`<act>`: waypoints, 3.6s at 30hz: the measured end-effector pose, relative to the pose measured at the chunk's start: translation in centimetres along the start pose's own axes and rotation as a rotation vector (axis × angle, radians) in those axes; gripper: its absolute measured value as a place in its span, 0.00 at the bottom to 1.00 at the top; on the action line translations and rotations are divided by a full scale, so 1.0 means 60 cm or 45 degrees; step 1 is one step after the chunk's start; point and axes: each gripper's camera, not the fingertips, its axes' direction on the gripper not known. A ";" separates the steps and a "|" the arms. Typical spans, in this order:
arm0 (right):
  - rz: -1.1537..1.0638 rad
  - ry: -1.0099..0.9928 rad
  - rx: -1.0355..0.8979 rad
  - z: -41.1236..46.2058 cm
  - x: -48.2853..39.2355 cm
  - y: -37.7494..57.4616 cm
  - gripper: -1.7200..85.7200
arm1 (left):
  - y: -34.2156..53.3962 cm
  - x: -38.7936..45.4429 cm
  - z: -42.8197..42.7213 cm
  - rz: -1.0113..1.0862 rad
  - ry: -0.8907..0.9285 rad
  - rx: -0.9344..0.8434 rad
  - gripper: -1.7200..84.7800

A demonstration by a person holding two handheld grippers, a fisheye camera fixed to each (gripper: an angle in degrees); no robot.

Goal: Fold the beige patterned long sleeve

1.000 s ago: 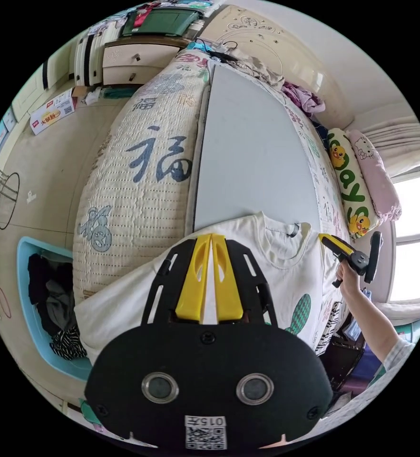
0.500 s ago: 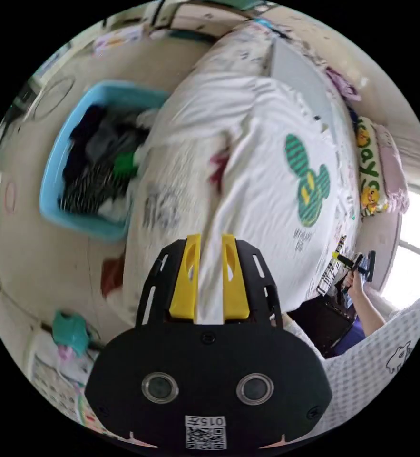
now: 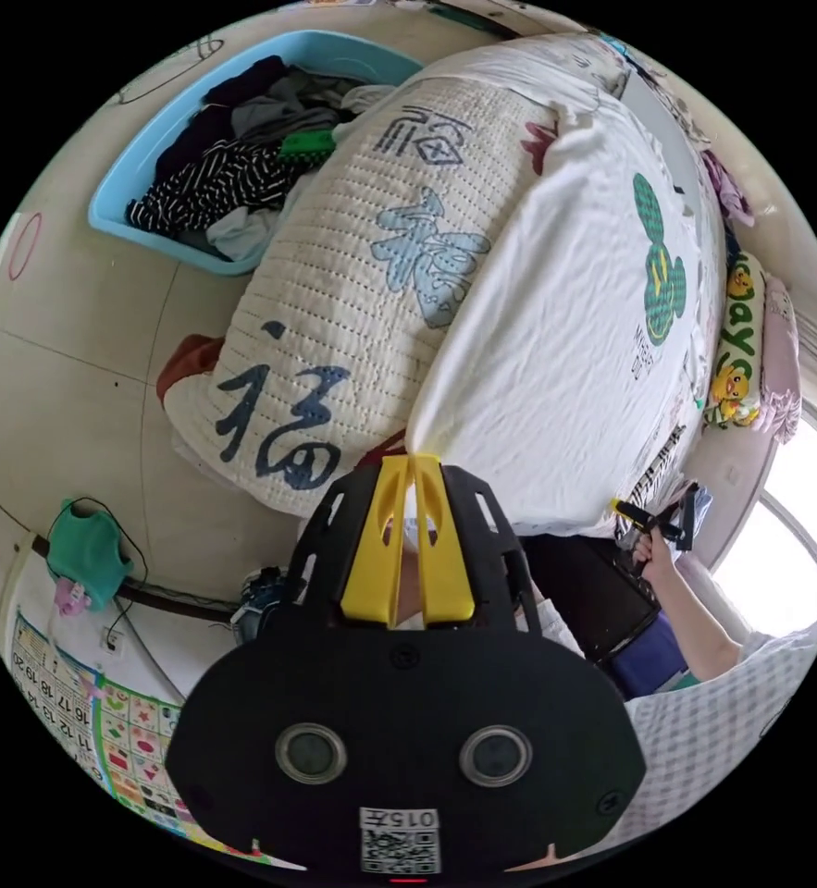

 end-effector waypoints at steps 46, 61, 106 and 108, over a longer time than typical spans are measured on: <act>0.055 -0.670 0.948 -0.001 0.936 -0.061 0.12 | -0.206 1.267 0.524 1.101 -0.073 0.227 0.08; -0.236 -0.520 1.138 -0.082 0.794 -0.130 0.03 | -0.370 1.333 0.555 0.826 0.360 0.069 0.17; -0.510 -0.351 0.533 0.007 -0.216 0.082 0.08 | -0.099 0.183 0.108 -0.060 0.532 0.320 0.01; -0.372 -0.376 0.572 -0.003 -0.180 0.081 0.08 | -0.098 0.151 0.097 -0.099 0.428 0.265 0.01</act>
